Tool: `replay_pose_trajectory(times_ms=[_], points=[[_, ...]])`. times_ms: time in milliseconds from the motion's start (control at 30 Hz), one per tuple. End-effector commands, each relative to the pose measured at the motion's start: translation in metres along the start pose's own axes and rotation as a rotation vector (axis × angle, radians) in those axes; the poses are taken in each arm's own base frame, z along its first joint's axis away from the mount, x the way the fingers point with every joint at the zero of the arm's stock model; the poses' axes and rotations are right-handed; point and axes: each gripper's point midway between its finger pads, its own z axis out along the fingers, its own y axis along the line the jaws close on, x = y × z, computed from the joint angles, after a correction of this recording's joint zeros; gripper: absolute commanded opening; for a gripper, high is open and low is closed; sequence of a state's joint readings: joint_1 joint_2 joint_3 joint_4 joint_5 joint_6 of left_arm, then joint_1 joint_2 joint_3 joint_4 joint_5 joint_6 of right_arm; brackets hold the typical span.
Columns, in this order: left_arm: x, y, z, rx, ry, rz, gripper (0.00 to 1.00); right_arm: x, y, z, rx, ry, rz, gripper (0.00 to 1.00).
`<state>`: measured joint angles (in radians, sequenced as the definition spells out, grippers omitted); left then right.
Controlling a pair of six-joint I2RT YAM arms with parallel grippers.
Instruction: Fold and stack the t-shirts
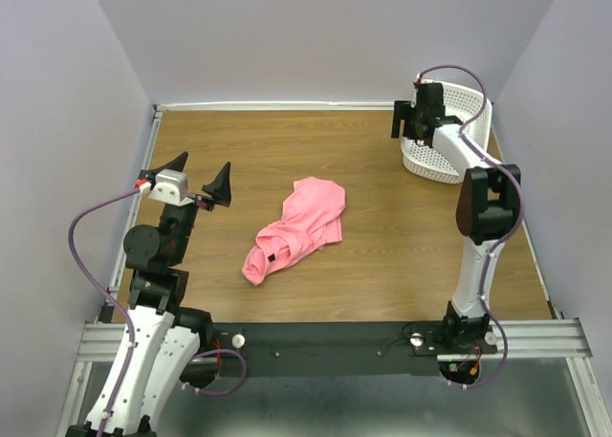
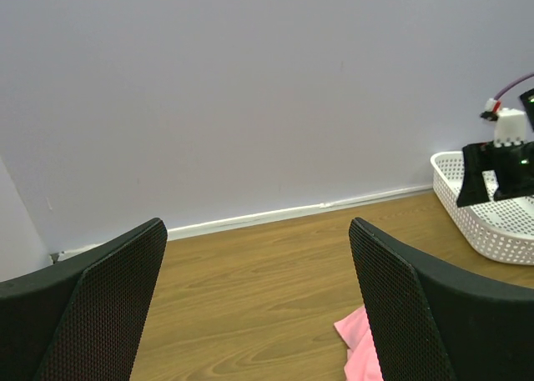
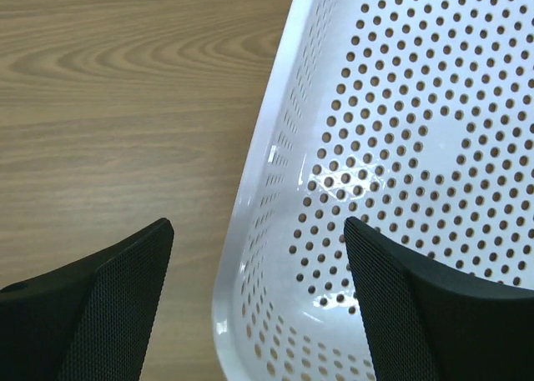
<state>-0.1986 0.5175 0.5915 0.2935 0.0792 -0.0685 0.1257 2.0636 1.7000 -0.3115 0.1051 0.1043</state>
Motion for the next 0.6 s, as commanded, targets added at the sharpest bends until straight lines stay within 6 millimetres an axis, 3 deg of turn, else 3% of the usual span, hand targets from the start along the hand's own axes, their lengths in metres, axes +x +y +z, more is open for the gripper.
replay_pose_trajectory(times_ms=[0,33,200,367,400,467,500,567], points=[[-0.012,-0.006,0.001,0.028,-0.037,0.000,0.98,-0.002,-0.005,0.033,0.102,-0.009,0.033,0.89],[-0.012,-0.006,0.001,0.028,-0.038,0.000,0.98,-0.005,-0.006,0.037,0.112,-0.016,0.032,0.84],[-0.011,-0.007,0.002,0.034,-0.035,-0.001,0.98,0.017,-0.014,0.054,0.158,0.029,0.013,0.70],[-0.013,-0.009,0.001,0.041,-0.041,-0.003,0.98,0.021,-0.032,0.035,0.237,0.034,-0.038,0.47],[-0.013,-0.010,0.001,0.046,-0.041,-0.003,0.98,0.029,-0.036,0.031,0.248,0.053,-0.059,0.41],[-0.013,-0.010,0.001,0.047,-0.041,-0.005,0.98,0.024,-0.041,0.017,0.260,0.042,-0.065,0.37],[-0.014,-0.011,0.001,0.052,-0.044,-0.004,0.98,0.035,-0.047,0.015,0.269,0.066,-0.070,0.35],[-0.015,-0.011,0.000,0.052,-0.046,-0.005,0.98,0.033,-0.053,0.003,0.272,0.060,-0.076,0.27]])
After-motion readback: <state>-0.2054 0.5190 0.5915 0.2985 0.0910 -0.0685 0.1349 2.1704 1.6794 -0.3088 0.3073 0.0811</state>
